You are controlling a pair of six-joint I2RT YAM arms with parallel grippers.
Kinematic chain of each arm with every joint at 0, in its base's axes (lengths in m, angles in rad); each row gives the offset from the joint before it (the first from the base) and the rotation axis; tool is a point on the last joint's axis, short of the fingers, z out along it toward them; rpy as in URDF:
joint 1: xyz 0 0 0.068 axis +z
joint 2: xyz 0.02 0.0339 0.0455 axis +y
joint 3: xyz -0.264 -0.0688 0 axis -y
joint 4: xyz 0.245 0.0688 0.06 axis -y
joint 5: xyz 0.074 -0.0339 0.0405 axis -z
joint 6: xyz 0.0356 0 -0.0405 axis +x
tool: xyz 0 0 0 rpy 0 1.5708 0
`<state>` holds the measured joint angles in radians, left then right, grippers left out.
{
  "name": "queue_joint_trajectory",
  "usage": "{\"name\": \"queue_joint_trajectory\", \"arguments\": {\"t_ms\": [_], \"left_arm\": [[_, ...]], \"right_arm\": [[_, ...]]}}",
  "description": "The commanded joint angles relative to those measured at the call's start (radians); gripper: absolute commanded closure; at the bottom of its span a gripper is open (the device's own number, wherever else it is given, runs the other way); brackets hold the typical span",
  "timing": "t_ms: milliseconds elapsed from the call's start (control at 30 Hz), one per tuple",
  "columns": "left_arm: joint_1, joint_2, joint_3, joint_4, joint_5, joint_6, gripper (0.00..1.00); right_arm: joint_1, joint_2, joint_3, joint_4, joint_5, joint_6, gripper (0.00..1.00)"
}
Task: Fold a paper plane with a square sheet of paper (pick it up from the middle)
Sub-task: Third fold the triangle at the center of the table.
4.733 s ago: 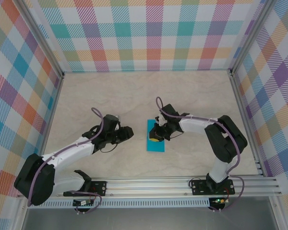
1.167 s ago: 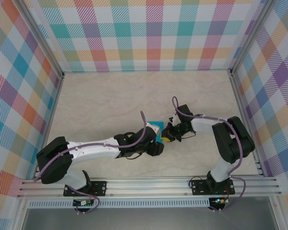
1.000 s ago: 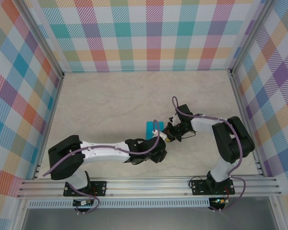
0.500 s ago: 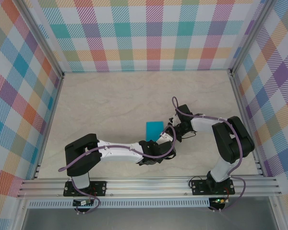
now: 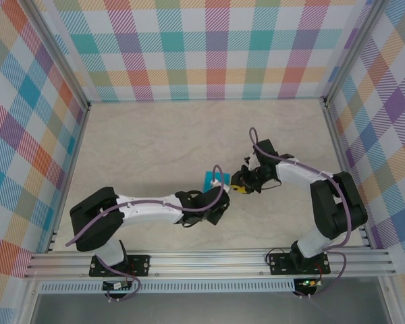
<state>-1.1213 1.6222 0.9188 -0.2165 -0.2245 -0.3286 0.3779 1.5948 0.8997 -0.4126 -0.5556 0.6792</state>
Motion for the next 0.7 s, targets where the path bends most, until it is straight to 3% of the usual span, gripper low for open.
{"name": "queue_joint_trajectory", "arguments": {"t_ms": [0,367,667], "left_arm": [[0.043,-0.035,-0.027,0.076,0.178,-0.011,1.00],[0.124,0.007,-0.028,0.100,0.346,-0.015,1.00],[0.181,0.008,-0.044,0.097,0.405,-0.010,1.00]], "right_arm": [[-0.001,0.014,0.051,0.017,-0.048,-0.018,0.83],[0.072,0.232,0.173,0.047,-0.124,-0.046,0.90],[0.078,0.349,0.257,-0.061,-0.021,-0.116,0.92]]}}
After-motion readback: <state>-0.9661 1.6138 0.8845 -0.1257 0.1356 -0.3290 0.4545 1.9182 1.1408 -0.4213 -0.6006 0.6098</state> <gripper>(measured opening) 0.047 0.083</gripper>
